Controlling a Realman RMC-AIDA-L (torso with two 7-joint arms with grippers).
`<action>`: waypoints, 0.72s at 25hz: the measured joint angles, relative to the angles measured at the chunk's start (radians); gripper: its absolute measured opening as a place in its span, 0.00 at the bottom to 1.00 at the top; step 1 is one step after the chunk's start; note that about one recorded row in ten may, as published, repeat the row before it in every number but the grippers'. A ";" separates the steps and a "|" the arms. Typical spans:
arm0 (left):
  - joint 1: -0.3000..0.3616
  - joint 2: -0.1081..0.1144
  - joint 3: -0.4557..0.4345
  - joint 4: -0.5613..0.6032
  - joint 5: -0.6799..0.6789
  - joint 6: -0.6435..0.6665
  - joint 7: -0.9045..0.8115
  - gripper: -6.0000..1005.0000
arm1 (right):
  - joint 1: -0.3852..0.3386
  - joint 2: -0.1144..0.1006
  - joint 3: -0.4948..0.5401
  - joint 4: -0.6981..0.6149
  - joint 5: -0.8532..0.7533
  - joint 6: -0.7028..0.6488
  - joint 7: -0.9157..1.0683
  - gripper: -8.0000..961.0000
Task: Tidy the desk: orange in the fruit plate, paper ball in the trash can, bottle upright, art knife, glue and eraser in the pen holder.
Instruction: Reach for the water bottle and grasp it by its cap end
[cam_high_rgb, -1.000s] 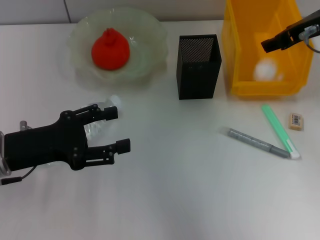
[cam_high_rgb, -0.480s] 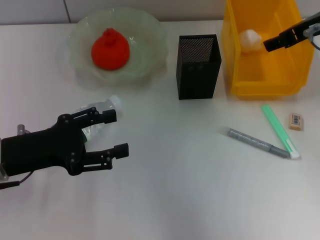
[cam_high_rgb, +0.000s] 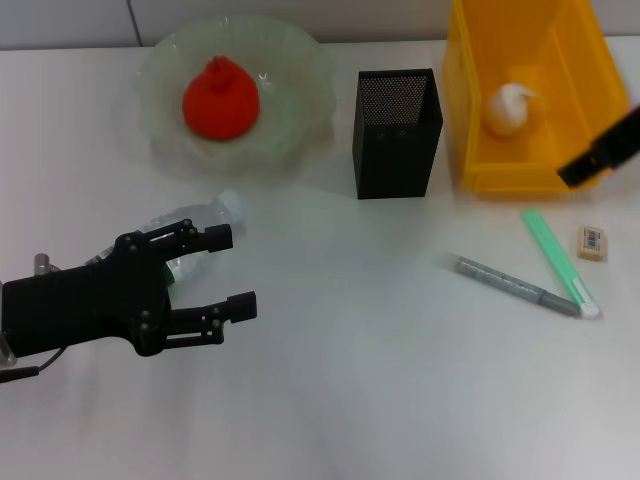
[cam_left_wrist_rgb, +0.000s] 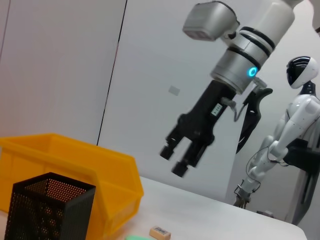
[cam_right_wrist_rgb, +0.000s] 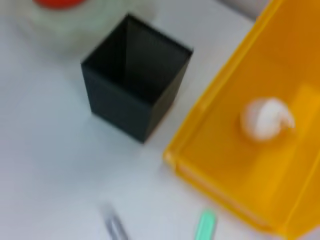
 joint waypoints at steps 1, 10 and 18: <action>0.000 0.000 0.000 0.000 0.000 0.000 0.000 0.80 | 0.001 0.000 -0.004 0.004 -0.011 -0.014 0.000 0.82; -0.009 -0.001 0.005 -0.001 0.000 -0.009 0.013 0.79 | -0.011 0.006 -0.016 0.214 -0.021 0.048 0.005 0.82; -0.012 0.006 0.000 0.019 0.000 -0.022 0.013 0.79 | -0.040 0.006 -0.020 0.278 0.019 0.134 0.010 0.82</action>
